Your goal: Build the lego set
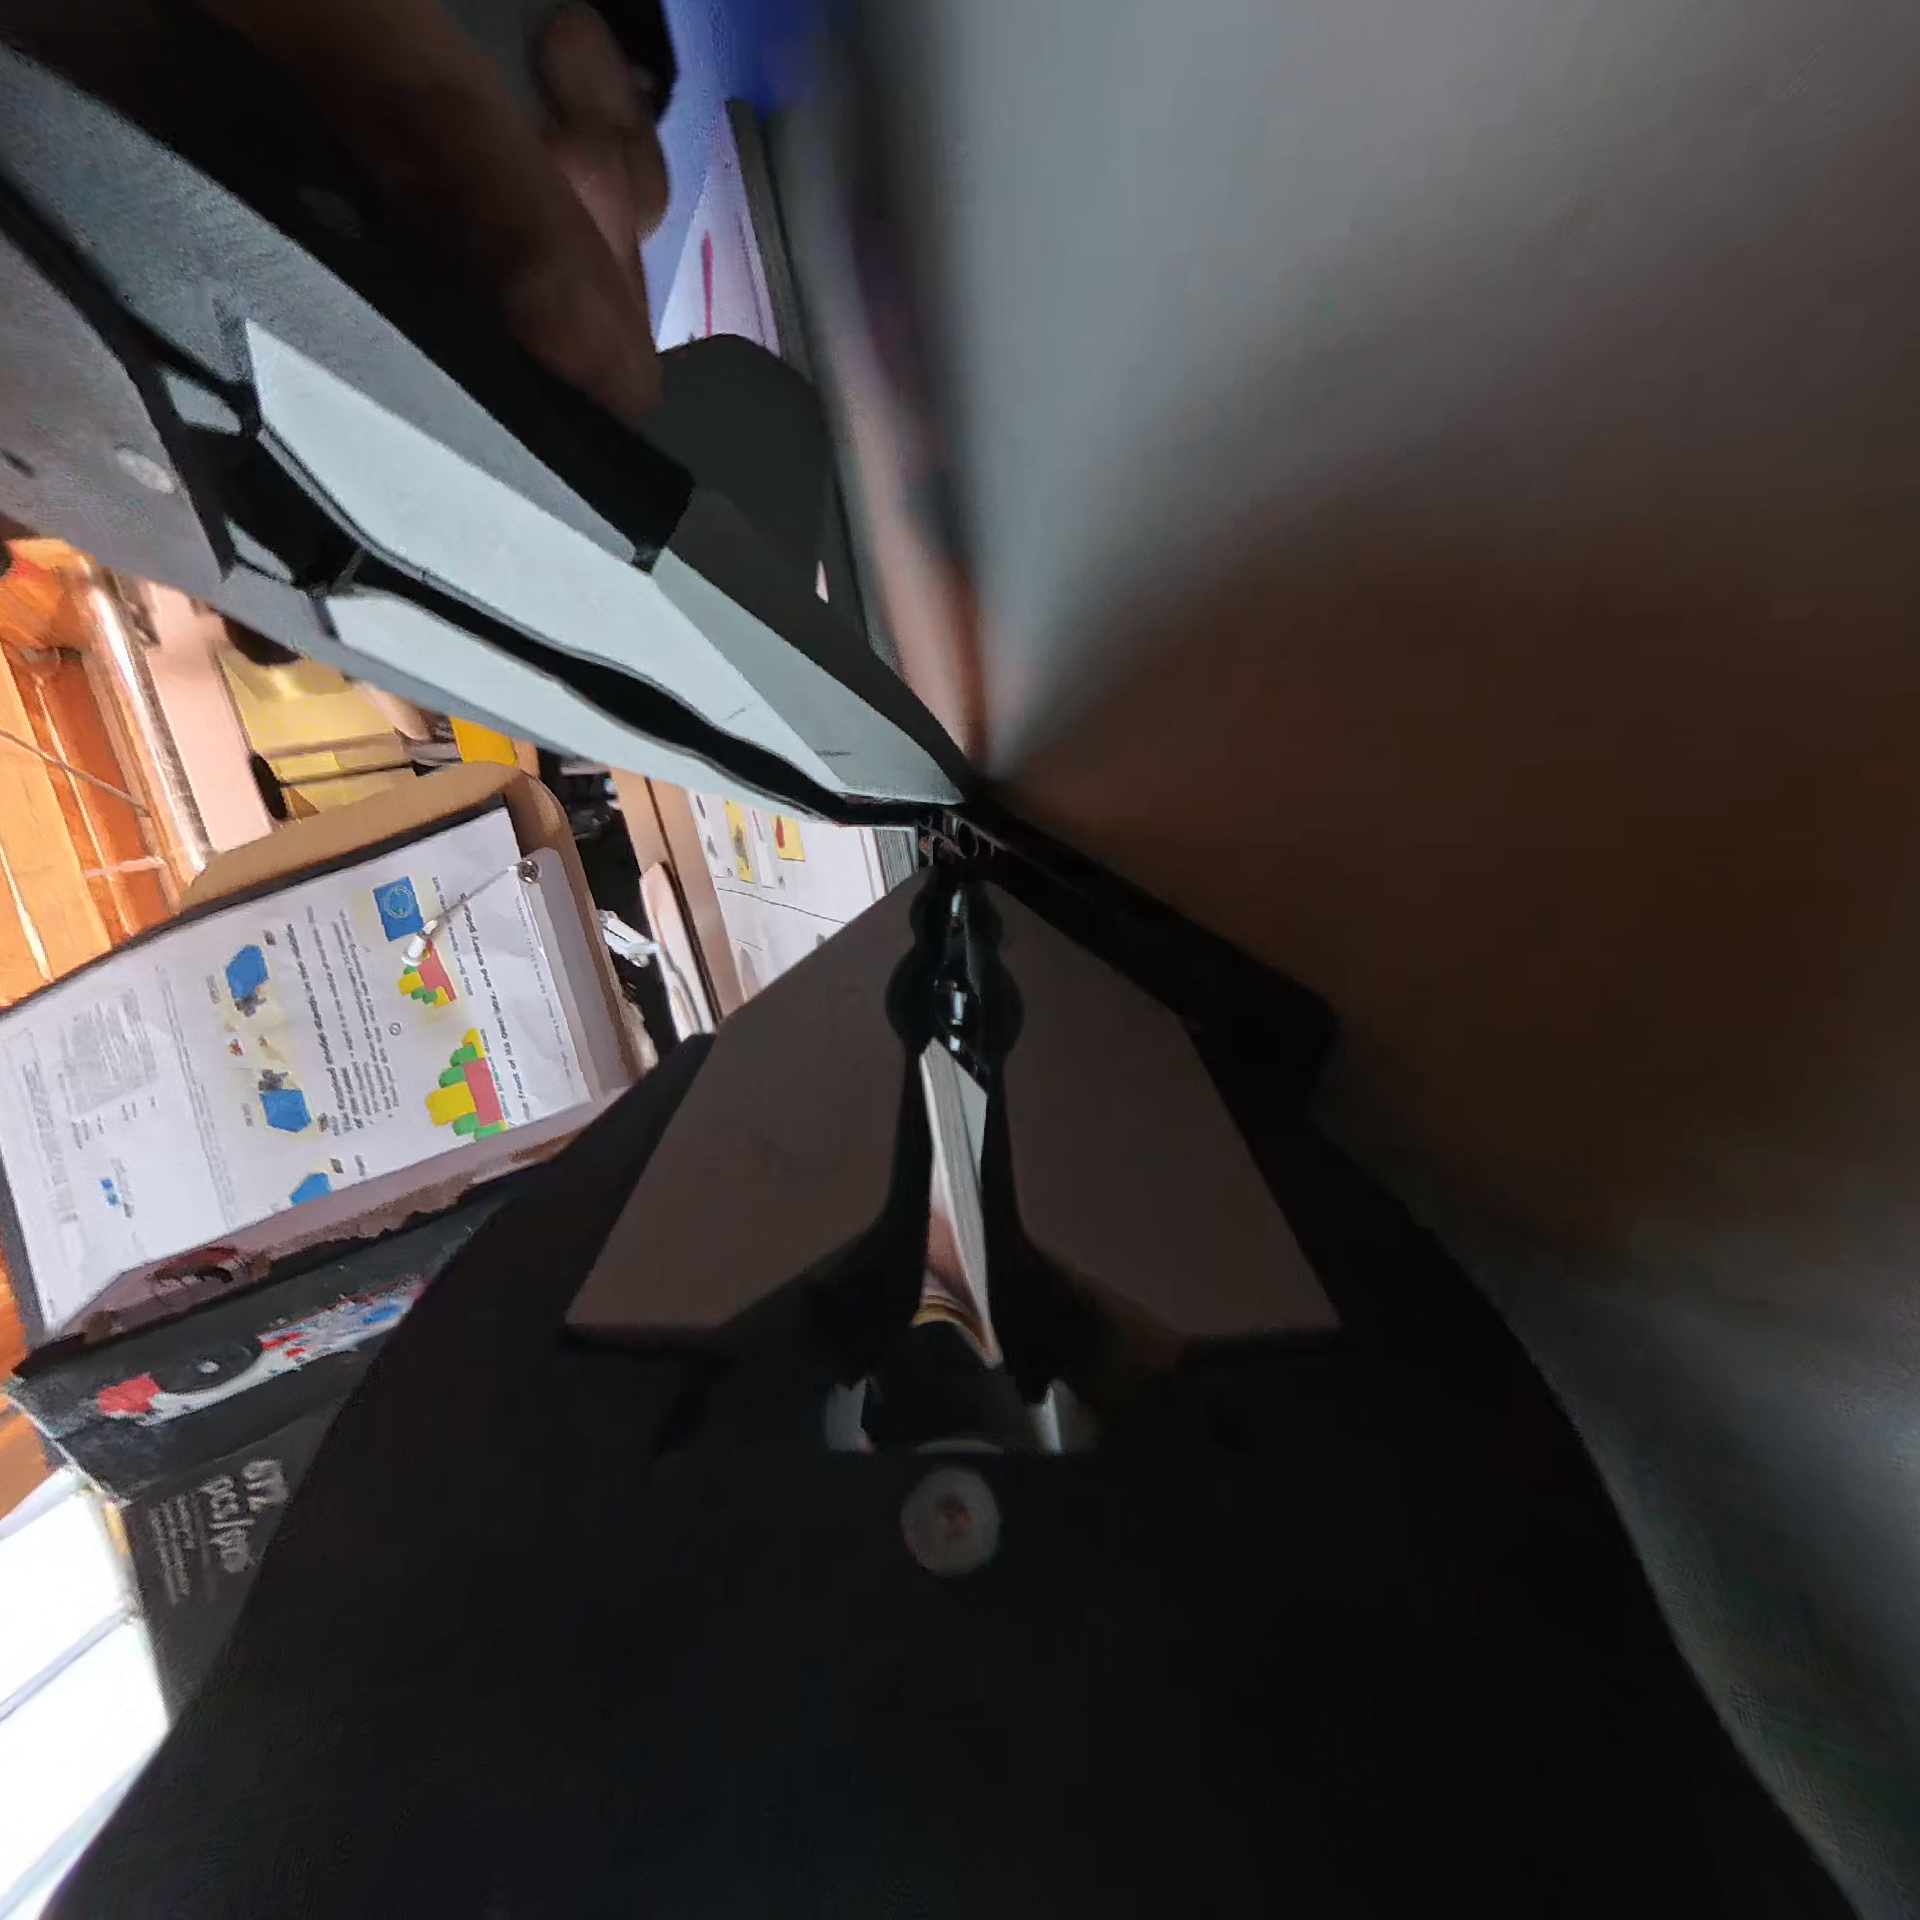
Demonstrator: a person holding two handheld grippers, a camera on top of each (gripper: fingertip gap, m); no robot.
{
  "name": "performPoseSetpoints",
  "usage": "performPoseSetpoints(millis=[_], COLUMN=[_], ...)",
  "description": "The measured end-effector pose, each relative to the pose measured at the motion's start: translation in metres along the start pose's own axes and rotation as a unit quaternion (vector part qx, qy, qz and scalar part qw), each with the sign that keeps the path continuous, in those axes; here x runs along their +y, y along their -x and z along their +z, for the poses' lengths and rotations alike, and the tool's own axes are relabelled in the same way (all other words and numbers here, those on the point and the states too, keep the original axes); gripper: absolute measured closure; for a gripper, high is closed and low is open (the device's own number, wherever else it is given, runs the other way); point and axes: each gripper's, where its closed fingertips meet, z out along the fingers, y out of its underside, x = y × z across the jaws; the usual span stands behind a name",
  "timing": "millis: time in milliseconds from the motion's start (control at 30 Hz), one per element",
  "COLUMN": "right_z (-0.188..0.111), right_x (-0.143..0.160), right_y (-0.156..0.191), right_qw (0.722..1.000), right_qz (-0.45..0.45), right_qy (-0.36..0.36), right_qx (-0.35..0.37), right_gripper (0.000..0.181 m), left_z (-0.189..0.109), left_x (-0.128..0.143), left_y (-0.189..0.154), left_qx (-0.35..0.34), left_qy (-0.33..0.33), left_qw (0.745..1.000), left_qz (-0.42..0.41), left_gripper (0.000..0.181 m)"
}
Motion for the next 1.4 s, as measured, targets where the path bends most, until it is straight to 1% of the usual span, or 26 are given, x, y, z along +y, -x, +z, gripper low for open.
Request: performPoseSetpoints(millis=[67, 200, 233, 333, 367, 433, 633, 767, 867, 967, 1067, 1167, 1200, 1300, 1400], right_z=[0.0, 0.001, 0.001, 0.001, 0.001, 0.001, 0.001, 0.0, 0.0, 0.0, 0.0, 0.001, 0.001, 0.002, 0.002], right_x=[0.0, -0.001, -0.001, -0.002, -0.002, -0.002, -0.002, -0.001, -0.002, -0.002, -0.002, -0.003, -0.003, -0.003, -0.003], right_y=[-0.001, -0.005, -0.005, -0.005, -0.004, -0.004, -0.004, -0.002, -0.002, -0.002, -0.002, -0.001, 0.0, 0.001, 0.002], right_qw=[1.0, 1.0, 1.0, 0.999, 0.999, 0.999, 0.999, 0.999, 0.998, 0.998, 0.998, 0.998, 0.997, 0.997, 0.997], right_qz=[0.0, -0.005, -0.009, -0.008, -0.01, -0.007, -0.002, -0.013, -0.032, -0.032, -0.028, -0.024, -0.028, -0.031, -0.033], right_qy=[-0.003, -0.016, -0.019, -0.034, -0.037, -0.034, -0.041, -0.049, -0.046, -0.046, -0.054, -0.065, -0.066, -0.066, -0.066], right_qx=[0.004, 0.019, 0.019, 0.015, 0.016, 0.014, 0.003, -0.011, -0.003, -0.001, -0.001, -0.006, -0.006, -0.002, -0.006], right_gripper=[0.172, 0.173, 0.173, 0.172, 0.172, 0.172, 0.173, 0.172, 0.173, 0.172, 0.172, 0.172, 0.173, 0.175, 0.178], left_z=[0.0, 0.001, 0.001, 0.001, 0.001, 0.0, 0.0, -0.001, -0.003, -0.003, -0.003, -0.004, -0.007, -0.008, -0.014], left_x=[0.001, 0.004, 0.004, 0.004, 0.004, 0.004, 0.002, 0.0, -0.005, -0.005, -0.005, -0.008, -0.011, -0.002, -0.001], left_y=[0.001, 0.001, 0.001, 0.001, 0.001, 0.001, 0.001, 0.001, -0.001, 0.0, 0.0, 0.005, 0.006, 0.004, 0.0], left_qx=[-0.004, -0.011, -0.01, 0.018, 0.026, 0.01, 0.006, -0.004, 0.009, 0.031, 0.045, 0.074, 0.083, 0.077, 0.081], left_qy=[-0.001, 0.024, 0.024, 0.002, 0.003, 0.011, 0.005, -0.028, -0.054, -0.066, -0.081, -0.106, -0.118, -0.103, -0.109], left_qw=[1.0, 0.996, 0.995, 0.978, 0.975, 0.98, 0.981, 0.989, 0.99, 0.984, 0.981, 0.961, 0.958, 0.966, 0.965], left_qz=[0.006, -0.088, -0.101, -0.205, -0.221, -0.196, -0.194, -0.142, -0.133, -0.165, -0.171, -0.244, -0.248, -0.225, -0.226], left_gripper=[0.181, 0.181, 0.181, 0.181, 0.181, 0.181, 0.181, 0.181, 0.181, 0.181, 0.181, 0.181, 0.181, 0.181, 0.179])
